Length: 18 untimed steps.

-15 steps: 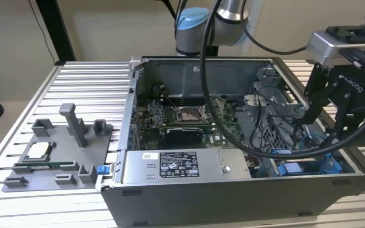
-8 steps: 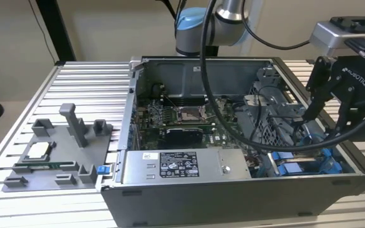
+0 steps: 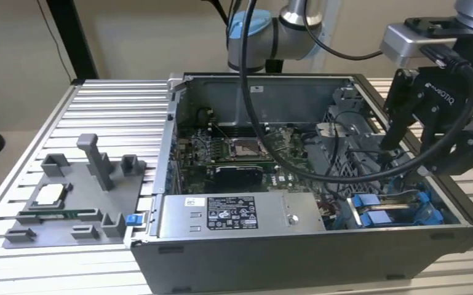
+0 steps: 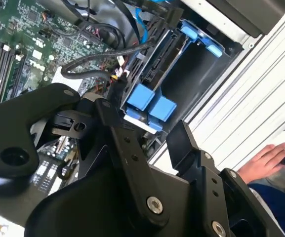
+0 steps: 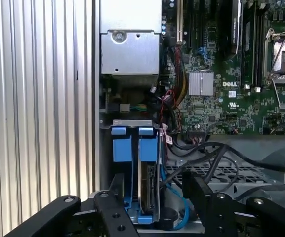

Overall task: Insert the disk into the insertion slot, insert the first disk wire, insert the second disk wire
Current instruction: 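Insert the disk into the insertion slot, then insert the first disk wire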

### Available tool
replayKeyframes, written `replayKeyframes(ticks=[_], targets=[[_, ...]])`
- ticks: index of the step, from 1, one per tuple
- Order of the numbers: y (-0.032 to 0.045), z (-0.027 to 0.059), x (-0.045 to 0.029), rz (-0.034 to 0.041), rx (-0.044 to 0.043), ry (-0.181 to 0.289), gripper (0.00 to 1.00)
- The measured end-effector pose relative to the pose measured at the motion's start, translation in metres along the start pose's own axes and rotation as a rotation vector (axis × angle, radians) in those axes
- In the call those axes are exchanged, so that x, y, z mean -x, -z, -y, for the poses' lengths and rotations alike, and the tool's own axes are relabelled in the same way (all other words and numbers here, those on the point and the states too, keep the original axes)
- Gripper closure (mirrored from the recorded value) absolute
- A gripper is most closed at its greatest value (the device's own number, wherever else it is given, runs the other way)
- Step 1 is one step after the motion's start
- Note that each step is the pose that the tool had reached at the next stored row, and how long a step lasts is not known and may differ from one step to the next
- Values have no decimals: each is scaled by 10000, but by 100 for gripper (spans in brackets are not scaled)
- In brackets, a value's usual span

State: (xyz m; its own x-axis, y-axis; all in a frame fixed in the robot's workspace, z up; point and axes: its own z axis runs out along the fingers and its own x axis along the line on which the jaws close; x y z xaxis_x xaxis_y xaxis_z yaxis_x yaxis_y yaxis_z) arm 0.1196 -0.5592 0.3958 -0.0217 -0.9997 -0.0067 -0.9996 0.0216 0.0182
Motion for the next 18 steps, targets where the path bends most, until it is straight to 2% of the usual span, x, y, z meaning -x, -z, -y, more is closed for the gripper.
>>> replayKeyframes(ticks=[3, 6, 8, 12, 18], targets=[[-16, -22, 56, 2, -122, 2, 0], [-34, -29, 92, 7, -324, 3, 0], [-43, -29, 103, 9, -414, 4, 0], [-48, -30, 109, 51, -456, 4, 0], [-51, -46, 131, 284, -498, 4, 0]])
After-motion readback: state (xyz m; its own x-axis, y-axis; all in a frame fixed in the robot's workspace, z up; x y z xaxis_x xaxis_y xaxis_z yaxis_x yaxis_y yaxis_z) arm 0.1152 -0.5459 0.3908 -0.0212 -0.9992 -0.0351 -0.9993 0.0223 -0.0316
